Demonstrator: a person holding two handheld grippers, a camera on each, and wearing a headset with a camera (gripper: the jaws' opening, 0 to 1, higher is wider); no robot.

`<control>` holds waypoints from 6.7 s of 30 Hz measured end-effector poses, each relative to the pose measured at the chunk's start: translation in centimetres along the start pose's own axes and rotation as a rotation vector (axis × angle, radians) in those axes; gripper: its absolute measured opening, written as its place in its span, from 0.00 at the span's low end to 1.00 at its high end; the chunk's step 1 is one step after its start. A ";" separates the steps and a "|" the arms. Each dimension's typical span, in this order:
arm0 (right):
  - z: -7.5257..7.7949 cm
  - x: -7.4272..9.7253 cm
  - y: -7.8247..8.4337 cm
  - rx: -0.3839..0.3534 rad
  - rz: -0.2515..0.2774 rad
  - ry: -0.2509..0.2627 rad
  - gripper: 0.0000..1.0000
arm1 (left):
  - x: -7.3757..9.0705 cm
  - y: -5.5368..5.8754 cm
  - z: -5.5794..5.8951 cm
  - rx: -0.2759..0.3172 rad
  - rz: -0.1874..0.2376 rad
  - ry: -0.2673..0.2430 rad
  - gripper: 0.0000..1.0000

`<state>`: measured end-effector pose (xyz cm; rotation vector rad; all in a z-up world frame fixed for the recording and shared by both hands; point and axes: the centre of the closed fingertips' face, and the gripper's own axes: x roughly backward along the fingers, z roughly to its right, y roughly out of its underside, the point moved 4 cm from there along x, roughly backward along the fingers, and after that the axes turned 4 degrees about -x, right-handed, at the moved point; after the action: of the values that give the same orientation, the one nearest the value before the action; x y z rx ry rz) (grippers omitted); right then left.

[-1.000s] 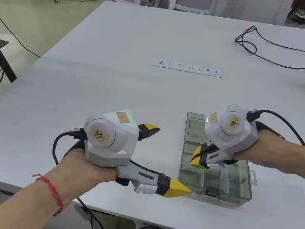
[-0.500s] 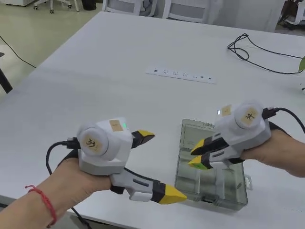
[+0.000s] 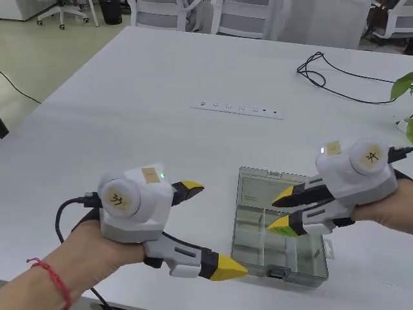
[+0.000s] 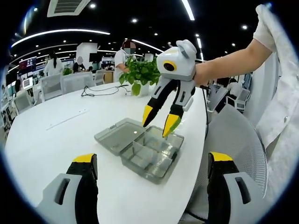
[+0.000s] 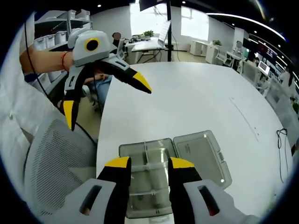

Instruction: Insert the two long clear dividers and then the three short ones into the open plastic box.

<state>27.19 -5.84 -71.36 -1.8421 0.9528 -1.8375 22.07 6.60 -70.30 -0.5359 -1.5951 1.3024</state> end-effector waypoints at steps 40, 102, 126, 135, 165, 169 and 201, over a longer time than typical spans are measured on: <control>1.6 8.0 13.4 -0.043 -0.232 0.061 0.57 | -0.7 0.2 0.0 0.008 -0.005 0.016 1.00; 2.2 7.9 14.8 0.163 -0.385 0.110 0.33 | -1.3 -1.6 -0.4 0.064 0.035 0.026 1.00; -1.9 9.8 3.8 0.277 -0.238 0.230 0.33 | -3.6 -6.0 2.4 0.424 0.123 0.175 0.64; -4.0 9.8 0.6 0.317 -0.225 0.260 0.33 | -4.7 -7.0 3.7 0.546 0.143 0.228 0.45; -6.8 9.3 -2.0 0.395 -0.262 0.292 0.33 | -6.6 -8.0 6.5 0.711 0.157 0.340 0.04; -6.9 9.3 -2.1 0.399 -0.265 0.294 0.33 | -6.7 -8.1 6.6 0.723 0.162 0.348 0.00; -6.5 11.7 -3.9 0.122 -0.023 0.004 0.26 | -5.2 -7.9 7.7 0.265 0.194 0.406 0.00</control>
<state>20.69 -9.74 -59.63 -1.7844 0.8052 -1.8696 19.45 -3.95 -64.76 -0.7473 -1.0399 1.4154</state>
